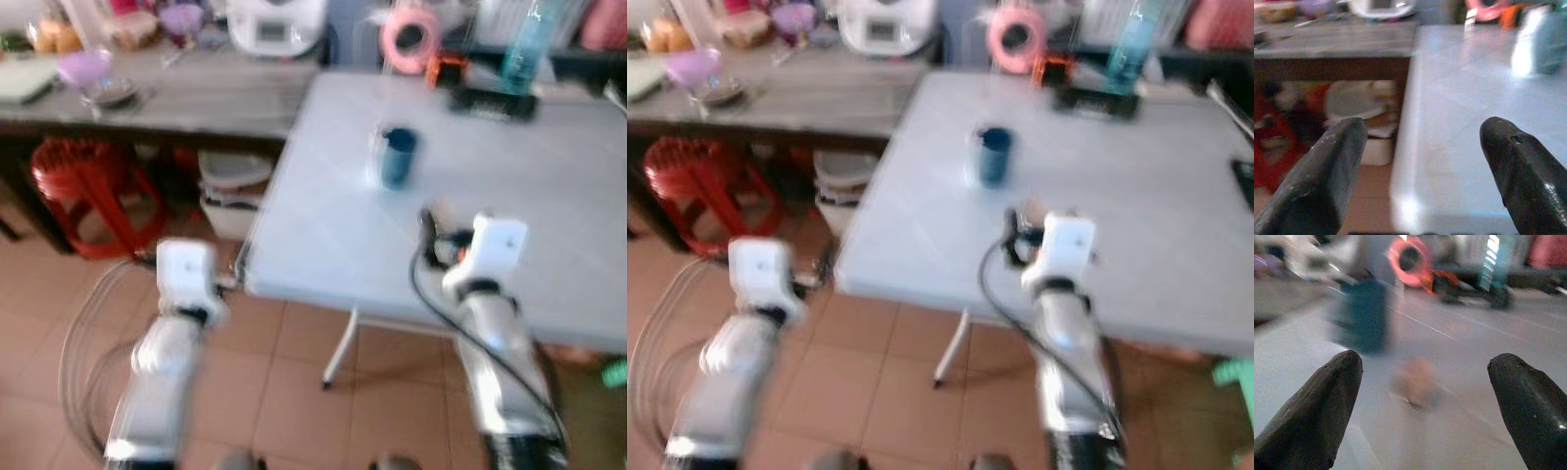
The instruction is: Setting the table
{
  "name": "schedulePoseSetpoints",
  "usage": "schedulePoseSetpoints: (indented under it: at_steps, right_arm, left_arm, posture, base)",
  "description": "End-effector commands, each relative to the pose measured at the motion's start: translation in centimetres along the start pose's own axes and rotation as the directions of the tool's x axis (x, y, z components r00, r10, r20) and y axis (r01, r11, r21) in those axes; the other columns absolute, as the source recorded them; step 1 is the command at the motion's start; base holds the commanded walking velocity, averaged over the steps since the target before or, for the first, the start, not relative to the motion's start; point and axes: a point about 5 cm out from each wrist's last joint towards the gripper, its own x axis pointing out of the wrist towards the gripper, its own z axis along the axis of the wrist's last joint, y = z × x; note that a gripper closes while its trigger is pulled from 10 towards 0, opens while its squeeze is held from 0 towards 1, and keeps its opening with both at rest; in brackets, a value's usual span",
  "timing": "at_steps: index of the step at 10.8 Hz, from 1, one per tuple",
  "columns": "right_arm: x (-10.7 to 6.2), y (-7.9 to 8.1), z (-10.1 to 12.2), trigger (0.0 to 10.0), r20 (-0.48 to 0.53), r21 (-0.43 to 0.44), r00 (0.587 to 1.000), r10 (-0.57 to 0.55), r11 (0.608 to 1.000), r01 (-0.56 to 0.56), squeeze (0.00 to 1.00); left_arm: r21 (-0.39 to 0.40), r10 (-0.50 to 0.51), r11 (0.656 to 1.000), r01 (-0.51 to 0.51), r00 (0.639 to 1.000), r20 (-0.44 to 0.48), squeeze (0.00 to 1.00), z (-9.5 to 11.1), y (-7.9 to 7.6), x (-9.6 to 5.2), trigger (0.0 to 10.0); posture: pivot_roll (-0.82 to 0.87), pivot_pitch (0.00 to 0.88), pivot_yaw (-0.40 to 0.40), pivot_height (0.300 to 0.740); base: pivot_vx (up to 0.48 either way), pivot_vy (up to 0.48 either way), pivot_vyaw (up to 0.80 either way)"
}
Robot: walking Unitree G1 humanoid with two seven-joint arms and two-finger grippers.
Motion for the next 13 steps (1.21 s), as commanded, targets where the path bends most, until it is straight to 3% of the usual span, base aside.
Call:
schedulePoseSetpoints:
  at_steps: [1, 3, 6, 8, 11, 13]
  right_arm:
    - [0.5, 0.2, 0.3, 10.0, -0.011, 0.017, 1.0, 0.001, 1.0, 0.0, 0.0]
    - [1.4, -0.8, 0.5, 10.0, -0.04, -0.005, 0.999, -0.027, 1.0, 0.027, 0.0]
    - [3.1, -0.7, 1.5, 10.0, -0.111, -0.003, 0.994, 0.002, 1.0, -0.002, 0.0]
    - [4.4, 0.4, 2.3, 10.0, -0.137, -0.03, 0.989, 0.055, 0.998, -0.06, 0.0]
    - [5.4, 2.1, 2.0, 10.0, -0.246, 0.008, 0.962, 0.121, 0.992, -0.123, 0.0]
    - [5.7, 2.6, 1.4, 10.0, -0.292, 0.016, 0.948, 0.125, 0.992, -0.126, 0.0]
  left_arm:
    - [0.029, 0.026, 0.999, -0.026, 1.0, 0.01, 0.0, 0.4, 0.9, 0.0, 10.0]
    - [0.026, 0.015, 1.0, -0.015, 1.0, 0.016, 0.0, 0.6, 0.6, 0.2, 10.0]
    - [0.039, -0.011, 0.999, 0.011, 1.0, -0.01, 0.0, 0.7, 0.6, -0.4, 10.0]
    - [0.052, -0.032, 0.998, 0.033, 0.999, -0.032, 0.0, 0.8, 0.7, -1.3, 10.0]
    - [0.069, -0.052, 0.996, 0.057, 0.995, -0.081, 0.0, 0.9, 1.2, -2.5, 10.0]
    - [0.064, -0.075, 0.995, 0.081, 0.993, -0.093, 0.0, 1.0, 0.9, -2.4, 10.0]
  posture:
    - [0.01, 0.0, 0.044, 0.74]
    - [0.02, 0.0, 0.048, 0.74]
    - [0.02, 0.0, 0.072, 0.74]
    - [0.05, 0.029, 0.084, 0.74]
    - [0.07, 0.081, 0.112, 0.74]
    - [0.07, 0.087, 0.117, 0.74]
  base:
    - [0.0, 0.0, 0.0]
    - [0.0, 0.0, 0.0]
    - [0.0, 0.0, 0.0]
    - [0.0, 0.0, 0.0]
    - [0.0, 0.0, 0.0]
    - [0.0, 0.0, 0.0]
